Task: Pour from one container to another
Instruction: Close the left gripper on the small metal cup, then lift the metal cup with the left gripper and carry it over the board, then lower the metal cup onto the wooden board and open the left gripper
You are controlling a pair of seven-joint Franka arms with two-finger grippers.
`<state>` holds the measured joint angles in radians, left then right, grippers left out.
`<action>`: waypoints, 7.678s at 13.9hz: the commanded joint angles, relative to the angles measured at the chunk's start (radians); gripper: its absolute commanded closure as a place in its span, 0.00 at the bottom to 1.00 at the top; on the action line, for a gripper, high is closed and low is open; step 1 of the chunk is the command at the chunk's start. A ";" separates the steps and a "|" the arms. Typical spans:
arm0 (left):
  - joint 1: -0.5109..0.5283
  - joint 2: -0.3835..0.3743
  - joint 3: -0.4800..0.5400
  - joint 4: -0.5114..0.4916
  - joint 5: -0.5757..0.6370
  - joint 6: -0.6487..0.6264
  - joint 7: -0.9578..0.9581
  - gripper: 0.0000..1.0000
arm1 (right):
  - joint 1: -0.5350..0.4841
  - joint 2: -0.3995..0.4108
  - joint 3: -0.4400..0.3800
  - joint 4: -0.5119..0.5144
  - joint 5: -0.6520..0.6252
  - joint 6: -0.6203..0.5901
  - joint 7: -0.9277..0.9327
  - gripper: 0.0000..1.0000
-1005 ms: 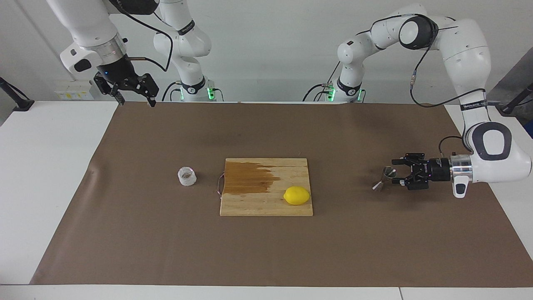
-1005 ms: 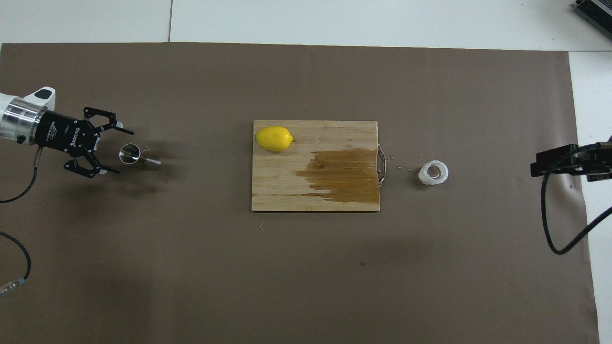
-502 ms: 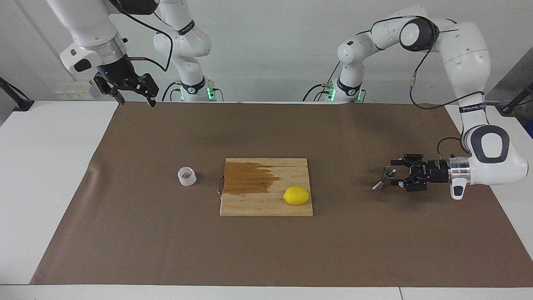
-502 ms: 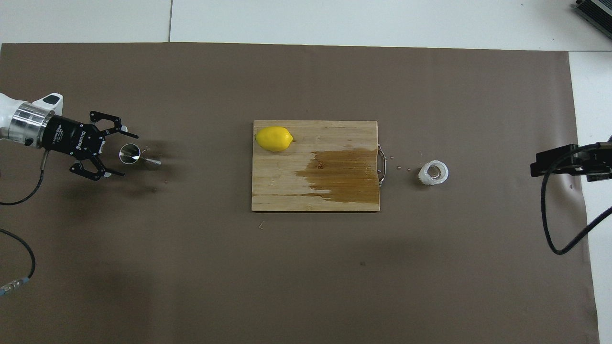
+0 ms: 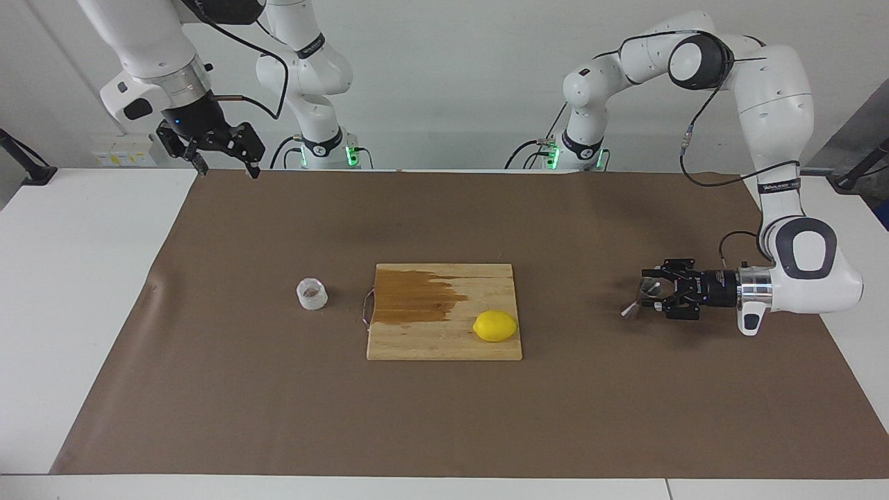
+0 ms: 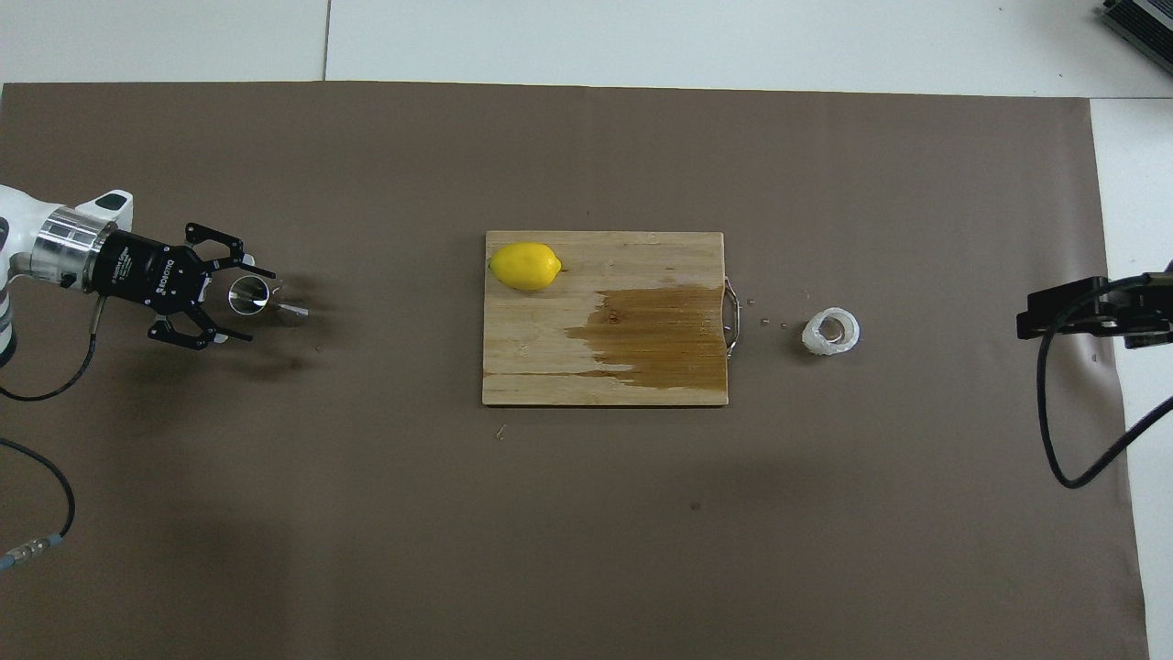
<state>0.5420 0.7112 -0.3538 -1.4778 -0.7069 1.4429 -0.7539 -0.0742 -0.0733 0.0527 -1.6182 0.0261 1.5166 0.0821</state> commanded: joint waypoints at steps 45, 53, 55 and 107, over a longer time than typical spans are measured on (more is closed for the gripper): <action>0.032 -0.002 -0.037 -0.013 -0.046 -0.013 -0.044 0.80 | -0.016 -0.008 0.007 0.000 0.015 -0.004 0.002 0.00; 0.021 -0.038 -0.089 -0.015 -0.114 -0.015 -0.145 0.84 | -0.015 -0.006 0.007 0.000 0.015 -0.004 0.002 0.00; -0.003 -0.067 -0.097 -0.030 -0.155 -0.013 -0.182 0.86 | -0.015 -0.008 0.007 0.000 0.015 -0.004 0.002 0.00; -0.847 -0.322 -0.088 -0.458 -1.143 1.143 -0.078 0.25 | -0.016 -0.008 0.007 0.000 0.015 -0.004 0.002 0.00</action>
<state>-0.2873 0.4271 -0.4614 -1.9050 -1.8279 2.5736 -0.8613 -0.0742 -0.0733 0.0527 -1.6182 0.0261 1.5166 0.0821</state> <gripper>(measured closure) 0.419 0.000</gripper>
